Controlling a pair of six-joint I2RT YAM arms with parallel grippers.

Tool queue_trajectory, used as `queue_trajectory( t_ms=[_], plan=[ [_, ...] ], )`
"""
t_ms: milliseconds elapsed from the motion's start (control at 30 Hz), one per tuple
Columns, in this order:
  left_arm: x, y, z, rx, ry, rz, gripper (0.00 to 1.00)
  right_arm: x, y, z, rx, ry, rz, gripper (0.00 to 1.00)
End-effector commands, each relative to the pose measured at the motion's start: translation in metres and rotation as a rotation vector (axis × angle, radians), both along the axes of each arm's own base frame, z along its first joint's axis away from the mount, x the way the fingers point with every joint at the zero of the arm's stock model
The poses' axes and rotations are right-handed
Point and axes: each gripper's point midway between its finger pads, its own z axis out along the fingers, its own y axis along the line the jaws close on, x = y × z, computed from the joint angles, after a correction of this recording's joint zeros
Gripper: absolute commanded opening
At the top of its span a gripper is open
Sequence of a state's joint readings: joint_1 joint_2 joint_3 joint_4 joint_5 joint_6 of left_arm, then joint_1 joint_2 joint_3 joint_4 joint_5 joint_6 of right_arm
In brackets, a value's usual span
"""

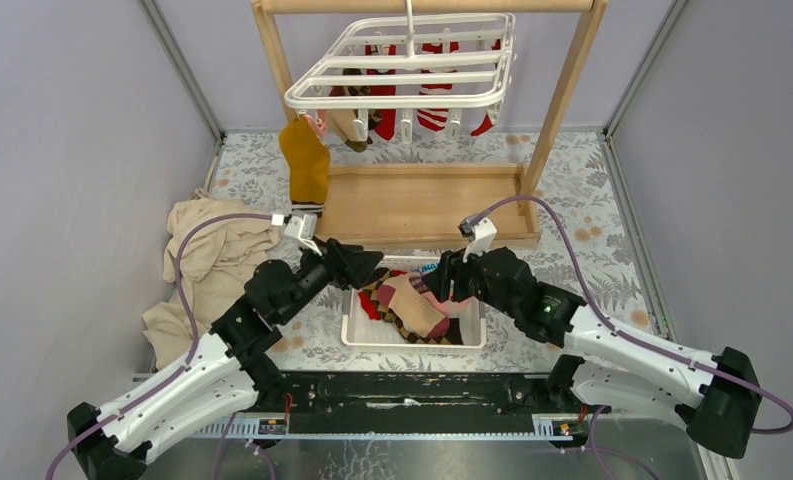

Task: Remove the socks clipped to the hanger
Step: Place the sock in the bin, then remove the sock from the hanger.

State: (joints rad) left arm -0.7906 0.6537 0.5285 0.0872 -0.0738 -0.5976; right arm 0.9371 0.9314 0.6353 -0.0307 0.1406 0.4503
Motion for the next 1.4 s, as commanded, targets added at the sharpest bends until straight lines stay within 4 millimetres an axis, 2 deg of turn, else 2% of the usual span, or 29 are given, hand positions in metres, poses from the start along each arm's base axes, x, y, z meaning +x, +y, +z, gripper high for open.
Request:
queue_trajectory(
  t_ms=[0, 233, 400, 500, 600, 733, 767, 967, 1133, 1367],
  plan=[
    [0.005, 0.018, -0.005, -0.012, 0.012, 0.100, 0.68, 0.028, 0.027, 0.040, 0.085, -0.187, 0.008, 0.60],
    [0.004, 0.035, -0.016, -0.006, 0.045, 0.172, 0.68, 0.073, 0.089, 0.083, 0.119, -0.279, 0.071, 0.61],
    [0.000, 0.045, -0.019, 0.004, 0.066, 0.196, 0.71, 0.107, 0.107, 0.117, 0.230, -0.354, 0.084, 0.63],
    [-0.004, 0.048, -0.019, 0.000, 0.074, 0.197, 0.96, 0.119, 0.116, 0.134, 0.321, -0.424, 0.138, 0.65],
    [-0.006, 0.051, -0.019, 0.002, 0.081, 0.201, 0.98, 0.127, 0.123, 0.144, 0.394, -0.483, 0.190, 0.65],
    [-0.008, 0.052, -0.020, 0.002, 0.088, 0.201, 0.99, 0.131, 0.140, 0.148, 0.481, -0.514, 0.285, 0.66],
    [-0.008, 0.053, -0.019, -0.002, 0.089, 0.201, 0.98, 0.135, 0.147, 0.142, 0.488, -0.507, 0.300, 0.66],
    [-0.014, 0.054, -0.017, -0.017, 0.089, 0.185, 0.98, 0.149, 0.176, 0.144, 0.586, -0.508, 0.387, 0.66],
    [-0.019, 0.052, -0.015, -0.036, 0.083, 0.156, 0.98, 0.170, 0.196, 0.135, 0.589, -0.487, 0.389, 0.66],
    [-0.022, 0.052, -0.009, -0.036, 0.064, 0.141, 0.98, 0.182, 0.224, 0.120, 0.640, -0.412, 0.450, 0.66]
  ],
)
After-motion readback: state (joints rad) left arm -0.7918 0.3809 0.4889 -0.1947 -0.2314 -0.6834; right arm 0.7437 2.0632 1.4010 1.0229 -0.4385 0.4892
